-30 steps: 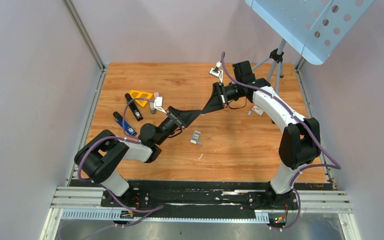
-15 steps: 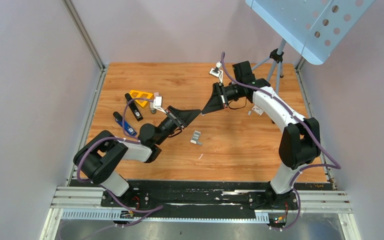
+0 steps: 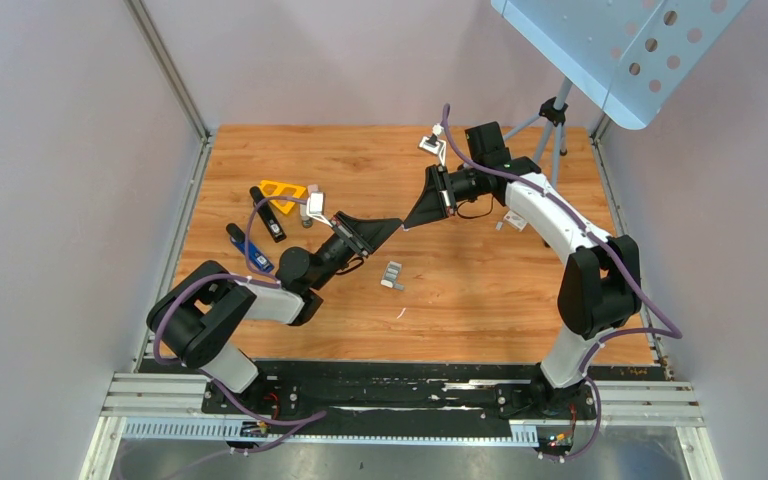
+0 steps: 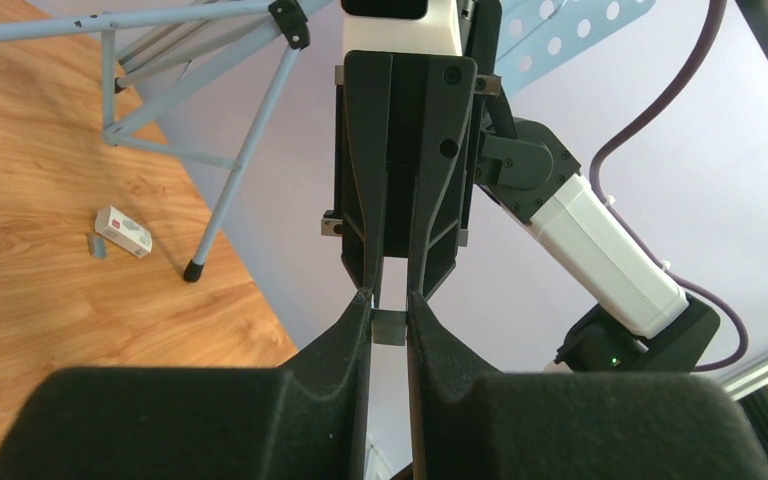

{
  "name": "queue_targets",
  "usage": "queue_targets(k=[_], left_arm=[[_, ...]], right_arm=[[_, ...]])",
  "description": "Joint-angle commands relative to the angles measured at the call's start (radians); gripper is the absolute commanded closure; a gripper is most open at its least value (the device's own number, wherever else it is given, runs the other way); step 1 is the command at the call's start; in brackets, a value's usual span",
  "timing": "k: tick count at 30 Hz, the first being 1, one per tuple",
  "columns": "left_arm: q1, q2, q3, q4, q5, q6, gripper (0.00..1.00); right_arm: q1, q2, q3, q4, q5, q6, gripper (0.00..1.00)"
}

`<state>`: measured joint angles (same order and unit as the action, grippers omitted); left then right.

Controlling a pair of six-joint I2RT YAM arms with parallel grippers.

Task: Unload the staples from the stapler
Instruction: Pick up the staple from the center of the board.

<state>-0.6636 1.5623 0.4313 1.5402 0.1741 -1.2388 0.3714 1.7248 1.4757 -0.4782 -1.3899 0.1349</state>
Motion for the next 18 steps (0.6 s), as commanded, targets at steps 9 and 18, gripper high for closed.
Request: queue_targets(k=[9,18], left_arm=[[-0.008,-0.002,-0.016,0.067,-0.020,0.003,1.00],[0.009,-0.008,-0.117,0.018,-0.099,-0.036,1.00]], right_arm=[[0.014,-0.036,-0.024,0.002,0.016,-0.016,0.42],[-0.043,-0.067,-0.092,-0.005,0.060,-0.143,0.31]])
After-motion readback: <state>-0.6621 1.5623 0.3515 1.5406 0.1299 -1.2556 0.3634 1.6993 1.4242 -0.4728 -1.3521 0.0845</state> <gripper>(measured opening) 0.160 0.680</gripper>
